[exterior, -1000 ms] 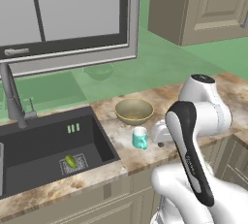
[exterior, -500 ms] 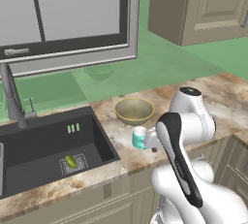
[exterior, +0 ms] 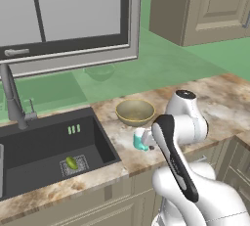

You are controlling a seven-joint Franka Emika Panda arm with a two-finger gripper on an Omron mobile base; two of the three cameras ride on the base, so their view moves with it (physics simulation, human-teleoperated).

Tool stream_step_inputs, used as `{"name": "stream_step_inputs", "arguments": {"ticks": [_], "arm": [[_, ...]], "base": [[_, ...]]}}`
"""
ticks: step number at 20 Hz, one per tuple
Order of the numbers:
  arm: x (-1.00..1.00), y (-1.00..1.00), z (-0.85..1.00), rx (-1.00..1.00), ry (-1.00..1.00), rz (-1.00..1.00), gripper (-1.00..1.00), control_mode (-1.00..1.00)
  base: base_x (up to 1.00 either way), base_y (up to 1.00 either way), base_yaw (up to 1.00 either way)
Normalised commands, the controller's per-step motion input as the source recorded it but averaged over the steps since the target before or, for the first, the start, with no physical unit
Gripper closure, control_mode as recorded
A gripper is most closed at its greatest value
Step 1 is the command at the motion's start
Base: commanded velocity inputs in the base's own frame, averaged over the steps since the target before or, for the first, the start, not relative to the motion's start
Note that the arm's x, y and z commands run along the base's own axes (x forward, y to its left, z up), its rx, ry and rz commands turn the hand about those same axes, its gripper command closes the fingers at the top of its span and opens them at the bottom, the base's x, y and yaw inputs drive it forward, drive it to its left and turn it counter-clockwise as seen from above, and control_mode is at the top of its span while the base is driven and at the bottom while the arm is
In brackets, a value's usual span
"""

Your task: Clear the mugs and bowl far away from the sink.

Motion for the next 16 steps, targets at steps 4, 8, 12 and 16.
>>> {"name": "stream_step_inputs", "arguments": {"ticks": [4,8,12,16], "arm": [[0.24,0.00,-0.04,0.00,0.00,0.00,-1.00,-1.00],[0.16,0.00,-0.12,0.00,-0.01,0.00,-1.00,-1.00],[0.19,0.00,-0.21,0.00,0.00,0.00,-1.00,-1.00],[0.26,0.00,-0.26,0.00,0.00,0.00,-1.00,-1.00]], "base": [[0.00,0.00,0.00],[0.00,0.00,0.00],[0.00,0.00,0.00],[0.00,0.00,0.00]]}}
